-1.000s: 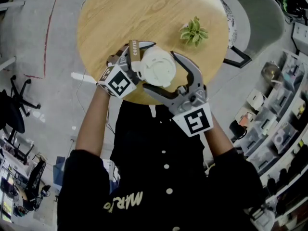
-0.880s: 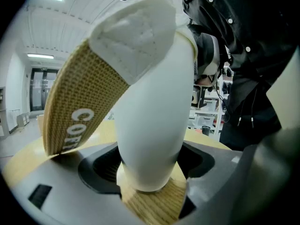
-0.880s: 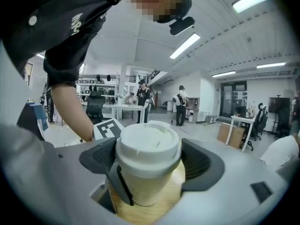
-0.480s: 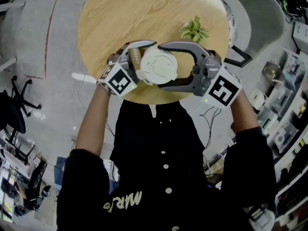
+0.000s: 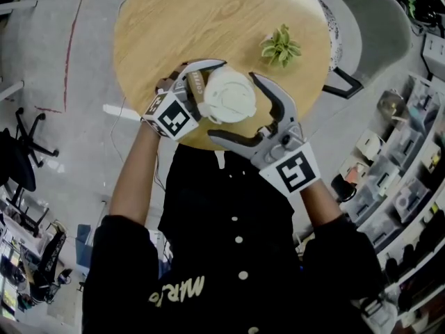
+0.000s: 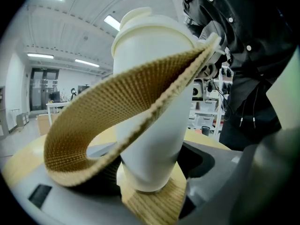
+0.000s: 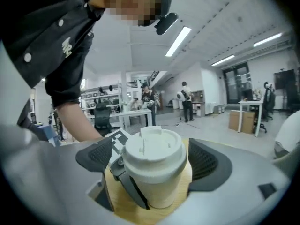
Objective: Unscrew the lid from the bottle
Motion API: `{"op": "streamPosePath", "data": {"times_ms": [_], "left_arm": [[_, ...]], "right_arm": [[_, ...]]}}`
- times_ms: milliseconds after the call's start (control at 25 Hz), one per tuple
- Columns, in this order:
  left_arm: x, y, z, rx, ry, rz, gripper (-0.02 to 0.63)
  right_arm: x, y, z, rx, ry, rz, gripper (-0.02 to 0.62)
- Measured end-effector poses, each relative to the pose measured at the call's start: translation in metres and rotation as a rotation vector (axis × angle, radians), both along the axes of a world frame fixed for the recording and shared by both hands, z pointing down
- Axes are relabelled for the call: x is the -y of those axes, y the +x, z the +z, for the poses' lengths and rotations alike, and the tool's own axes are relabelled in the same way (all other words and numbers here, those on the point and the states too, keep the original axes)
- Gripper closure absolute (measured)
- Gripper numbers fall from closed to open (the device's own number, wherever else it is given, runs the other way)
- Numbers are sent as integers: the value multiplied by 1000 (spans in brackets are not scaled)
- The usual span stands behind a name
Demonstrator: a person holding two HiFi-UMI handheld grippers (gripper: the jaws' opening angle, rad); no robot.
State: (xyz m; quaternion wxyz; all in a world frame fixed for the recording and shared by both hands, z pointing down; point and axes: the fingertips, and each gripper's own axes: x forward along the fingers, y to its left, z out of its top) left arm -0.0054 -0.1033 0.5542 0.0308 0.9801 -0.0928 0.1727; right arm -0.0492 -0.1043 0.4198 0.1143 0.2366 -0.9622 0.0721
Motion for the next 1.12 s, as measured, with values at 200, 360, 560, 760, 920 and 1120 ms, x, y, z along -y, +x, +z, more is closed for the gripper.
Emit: {"op": "streamPosePath", "data": {"times_ms": [200, 360, 560, 760, 920, 1120], "left_arm": [[0, 0, -1, 3, -2, 2, 244], [-1, 0, 0, 6, 1, 6, 244], [0, 1, 1, 0, -1, 2, 244], [1, 2, 2, 7, 8, 4, 244], [-1, 0, 1, 13, 5, 9, 244], [1, 1, 2, 15, 7, 2, 244]], "right_arm": [[4, 1, 5, -60, 37, 52, 139], [-4, 2, 7, -62, 76, -236, 152], [-5, 7, 6, -39, 19, -560, 187], [1, 9, 7, -68, -3, -378, 129], [4, 6, 5, -36, -38, -83, 97], [13, -1, 7, -54, 20, 129, 86]]}}
